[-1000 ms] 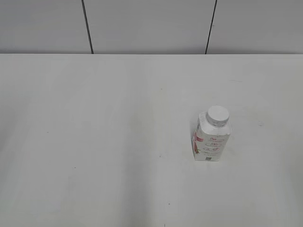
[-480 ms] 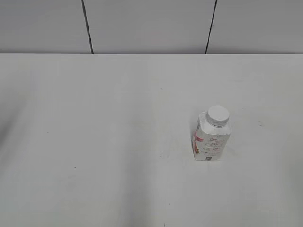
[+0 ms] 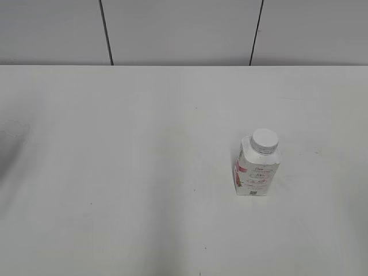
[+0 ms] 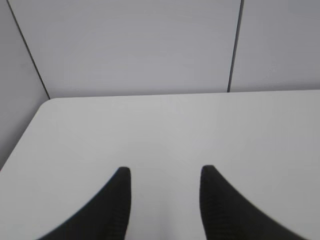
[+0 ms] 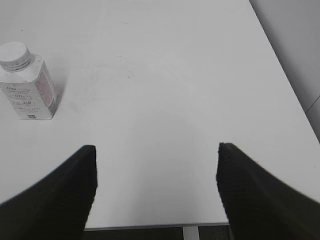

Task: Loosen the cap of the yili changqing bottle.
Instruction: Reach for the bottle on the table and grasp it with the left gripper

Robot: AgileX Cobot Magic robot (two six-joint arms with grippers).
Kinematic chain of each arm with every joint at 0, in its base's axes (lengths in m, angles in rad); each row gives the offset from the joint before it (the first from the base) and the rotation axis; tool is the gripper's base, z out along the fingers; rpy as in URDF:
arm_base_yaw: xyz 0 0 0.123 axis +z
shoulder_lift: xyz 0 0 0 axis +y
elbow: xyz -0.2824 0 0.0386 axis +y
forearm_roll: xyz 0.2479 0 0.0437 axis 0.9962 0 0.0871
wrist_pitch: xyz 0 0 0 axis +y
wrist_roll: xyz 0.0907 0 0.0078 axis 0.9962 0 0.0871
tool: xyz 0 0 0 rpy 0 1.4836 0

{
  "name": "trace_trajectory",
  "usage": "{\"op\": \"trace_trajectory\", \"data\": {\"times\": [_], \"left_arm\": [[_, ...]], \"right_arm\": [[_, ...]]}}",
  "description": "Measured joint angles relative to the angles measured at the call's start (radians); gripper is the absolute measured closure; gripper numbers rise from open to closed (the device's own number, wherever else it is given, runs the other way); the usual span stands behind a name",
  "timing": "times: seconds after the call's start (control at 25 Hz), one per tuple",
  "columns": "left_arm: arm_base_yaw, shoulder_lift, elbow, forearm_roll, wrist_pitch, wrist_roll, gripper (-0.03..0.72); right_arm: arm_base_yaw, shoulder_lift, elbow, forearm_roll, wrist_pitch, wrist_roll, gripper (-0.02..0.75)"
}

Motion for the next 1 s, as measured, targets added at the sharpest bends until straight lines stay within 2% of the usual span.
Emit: {"op": "trace_trajectory", "data": {"times": [0.2, 0.44, 0.6, 0.72, 0.88, 1.0], "left_arm": [[0.0, 0.134, 0.0, 0.0, -0.117, 0.0, 0.397], [0.0, 0.314, 0.0, 0.044, -0.374, 0.0, 0.398], [0.0, 0.445, 0.0, 0.174, -0.559, -0.017, 0.398], [0.0, 0.537, -0.001, 0.25, -0.675, -0.089, 0.402], [0.001, 0.629, -0.002, 0.341, -0.756, -0.154, 0.404], [0.001, 0.666, -0.022, 0.48, -0.769, -0.181, 0.404]], "right_arm": [[0.0, 0.0, 0.0, 0.0, 0.0, 0.0, 0.153], [0.0, 0.0, 0.0, 0.0, 0.0, 0.0, 0.153], [0.0, 0.0, 0.0, 0.0, 0.0, 0.0, 0.153], [0.0, 0.0, 0.0, 0.0, 0.0, 0.0, 0.153], [0.0, 0.0, 0.0, 0.0, 0.0, 0.0, 0.153], [0.0, 0.0, 0.0, 0.0, 0.0, 0.0, 0.153]]}}
